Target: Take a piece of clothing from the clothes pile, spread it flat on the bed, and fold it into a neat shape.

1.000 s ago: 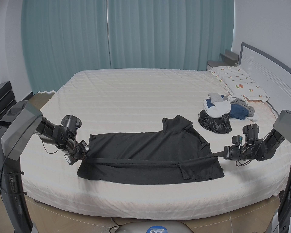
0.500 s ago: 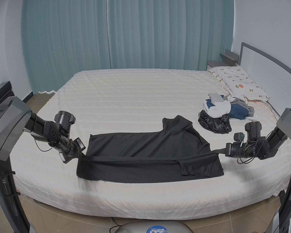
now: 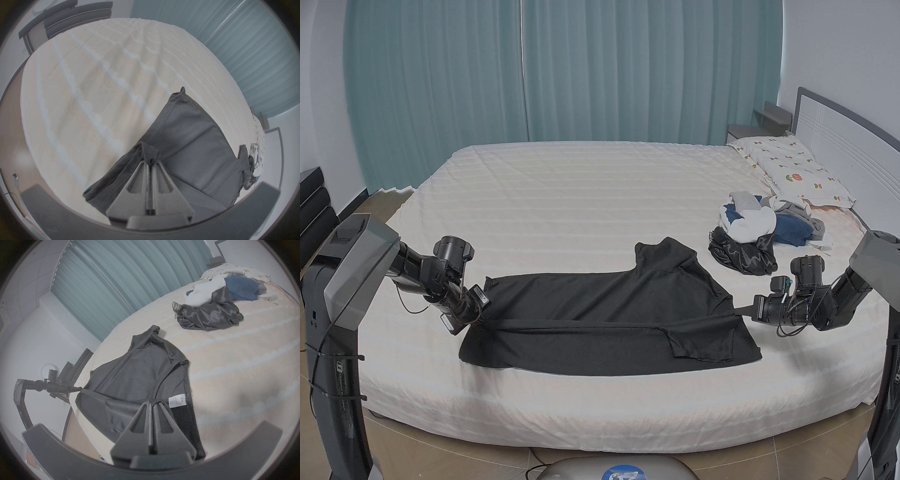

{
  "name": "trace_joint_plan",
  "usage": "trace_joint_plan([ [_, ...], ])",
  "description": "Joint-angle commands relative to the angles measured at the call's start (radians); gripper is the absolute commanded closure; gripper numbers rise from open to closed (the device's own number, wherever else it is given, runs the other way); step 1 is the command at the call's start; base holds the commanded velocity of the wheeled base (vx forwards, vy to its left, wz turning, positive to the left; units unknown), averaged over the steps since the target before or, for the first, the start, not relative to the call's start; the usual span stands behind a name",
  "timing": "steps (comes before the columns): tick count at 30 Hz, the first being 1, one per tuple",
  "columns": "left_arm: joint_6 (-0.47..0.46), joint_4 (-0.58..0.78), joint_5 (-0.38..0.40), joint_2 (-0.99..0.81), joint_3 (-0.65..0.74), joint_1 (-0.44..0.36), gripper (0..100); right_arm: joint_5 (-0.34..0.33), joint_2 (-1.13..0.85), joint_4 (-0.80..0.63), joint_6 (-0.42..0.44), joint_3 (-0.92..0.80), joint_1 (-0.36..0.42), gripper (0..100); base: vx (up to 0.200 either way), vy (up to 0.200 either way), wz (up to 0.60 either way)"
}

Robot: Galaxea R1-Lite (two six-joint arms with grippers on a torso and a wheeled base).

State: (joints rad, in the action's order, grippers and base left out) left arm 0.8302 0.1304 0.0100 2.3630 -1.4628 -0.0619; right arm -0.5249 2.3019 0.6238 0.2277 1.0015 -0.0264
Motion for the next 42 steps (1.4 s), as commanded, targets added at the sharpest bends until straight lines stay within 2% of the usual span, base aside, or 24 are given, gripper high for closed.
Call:
trace_joint_plan([
  [1,0.013,-0.003,0.002,0.064,-0.045,0.002,100,0.023,0.076,0.024,0.001,0.023,0.002,100,0.0,0.0,0.0],
  [2,0.013,-0.003,0.002,0.071,-0.051,0.002,100,0.029,0.085,0.04,0.002,0.023,0.005,100,0.0,0.0,0.0],
  [3,0.015,-0.002,0.002,0.073,-0.053,0.002,100,0.032,0.093,0.056,0.004,0.023,0.008,0,0.0,0.0,0.0],
  [5,0.017,-0.002,0.002,0.073,-0.057,0.002,100,0.037,0.11,0.099,0.006,0.017,0.011,0,0.0,0.0,0.0],
  [6,0.017,-0.002,0.002,0.073,-0.057,0.002,0,0.039,0.111,0.106,0.006,0.016,0.014,0,0.0,0.0,0.0],
  [8,0.027,-0.002,0.002,0.071,-0.057,0.002,0,0.052,0.111,0.154,0.035,0.008,0.02,0,0.0,0.0,0.0],
  [11,0.04,-0.002,0.007,0.065,-0.048,0.01,0,0.077,0.085,0.237,0.145,-0.018,0.023,0,0.0,0.0,0.0],
  [15,0.041,0.008,0.076,-0.022,0.007,0.039,0,0.085,-0.006,0.333,0.228,-0.132,0.014,0,0.0,0.0,0.0],
  [18,0.04,0.0,0.12,-0.083,0.056,0.056,0,0.094,-0.064,0.336,0.237,-0.196,0.006,0,0.0,0.0,0.0],
  [20,0.041,-0.002,0.177,-0.174,0.125,0.086,0,0.123,-0.156,0.349,0.283,-0.316,-0.009,0,0.0,0.0,0.0],
  [22,0.043,-0.008,0.209,-0.214,0.17,0.1,0,0.123,-0.21,0.364,0.326,-0.386,-0.02,0,0.0,0.0,0.0],
  [27,0.055,-0.08,0.255,-0.28,0.279,0.128,0,0.114,-0.262,0.444,0.43,-0.504,-0.032,0,0.04,0.0,0.0],
  [33,0.076,-0.181,0.278,-0.271,0.36,0.128,0,0.097,-0.193,0.554,0.45,-0.506,-0.023,0,0.2,0.0,0.0],
  [38,0.099,-0.207,0.291,-0.228,0.346,0.122,0,0.095,-0.154,0.557,0.449,-0.474,-0.021,0,0.2,0.0,0.0],
  [42,0.106,-0.209,0.289,-0.199,0.344,0.09,0,0.097,-0.127,0.547,0.452,-0.416,-0.007,0,0.0,0.0,0.0],
])
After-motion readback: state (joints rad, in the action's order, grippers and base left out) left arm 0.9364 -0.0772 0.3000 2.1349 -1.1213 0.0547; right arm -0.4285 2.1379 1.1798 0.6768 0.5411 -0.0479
